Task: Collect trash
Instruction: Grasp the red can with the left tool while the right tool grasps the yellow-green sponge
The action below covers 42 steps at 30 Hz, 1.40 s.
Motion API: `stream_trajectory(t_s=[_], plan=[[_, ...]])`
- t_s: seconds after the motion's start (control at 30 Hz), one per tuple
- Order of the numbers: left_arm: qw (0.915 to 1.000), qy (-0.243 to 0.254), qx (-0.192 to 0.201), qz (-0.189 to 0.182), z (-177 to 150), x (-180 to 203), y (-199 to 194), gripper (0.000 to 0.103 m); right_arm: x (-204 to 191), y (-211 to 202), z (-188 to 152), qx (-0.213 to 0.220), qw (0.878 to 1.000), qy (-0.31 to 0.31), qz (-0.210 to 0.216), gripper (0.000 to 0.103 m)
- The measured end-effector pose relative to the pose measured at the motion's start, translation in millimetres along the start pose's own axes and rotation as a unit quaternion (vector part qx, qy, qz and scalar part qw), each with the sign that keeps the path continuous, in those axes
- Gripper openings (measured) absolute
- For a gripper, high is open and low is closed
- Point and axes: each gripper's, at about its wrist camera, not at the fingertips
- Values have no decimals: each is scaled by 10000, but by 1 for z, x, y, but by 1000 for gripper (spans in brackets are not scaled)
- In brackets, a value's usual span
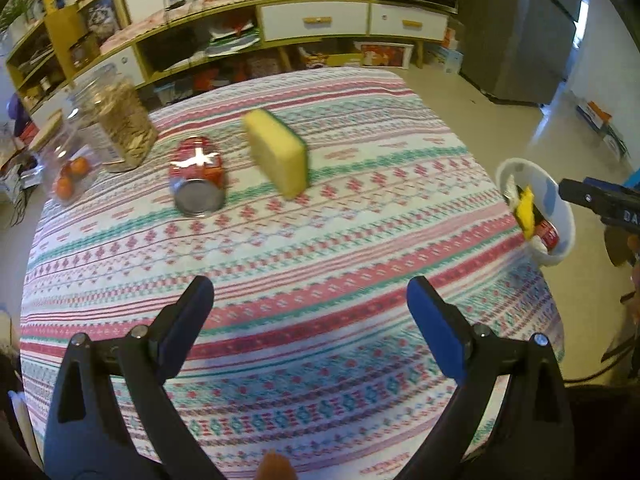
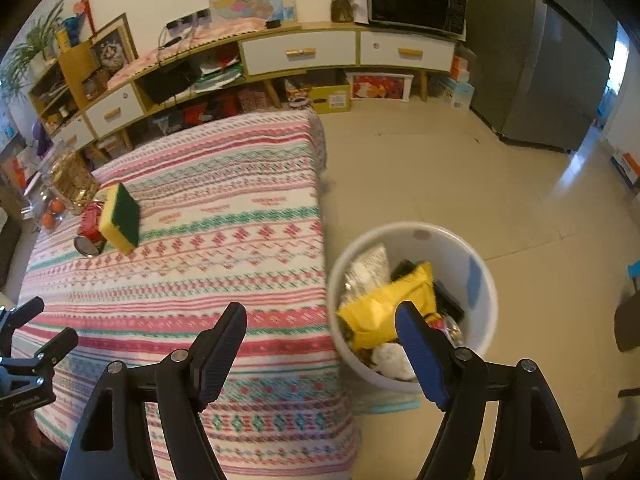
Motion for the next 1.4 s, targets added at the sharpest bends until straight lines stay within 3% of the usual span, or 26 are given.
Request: stream_trajectory(t_s=[0.23,0.43,0.63,0.93,1.3,1.4], plan=[[9982,-417,338,278,12,-38,2,97,-32,-2,8,240,9996,-52,147,79],[9910,-1056,727,392,23,-77,12,97,-65,-3,12,585,9977,-247,250,81],[9853,-1305,889,651,33,-103,30,97,-97,3,16,777,9953,-479,326,82],[9880,-1298,701,466,47,-119,58,85,-126,24,18,677,9948,-649,385,82],[9871,-1559,331,151,54,-131,89,59,-127,30,10,558,9955,-662,378,82],[9876,-1537,310,96,53,-131,86,58,-129,28,9,579,9954,-673,369,82]])
Point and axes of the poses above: each gripper's, at about its wrist camera, not at the fingertips, and y roughly the way its jaws point, x to its right, z to its top, and after that the axes turned 13 degrees about -z, right-handed
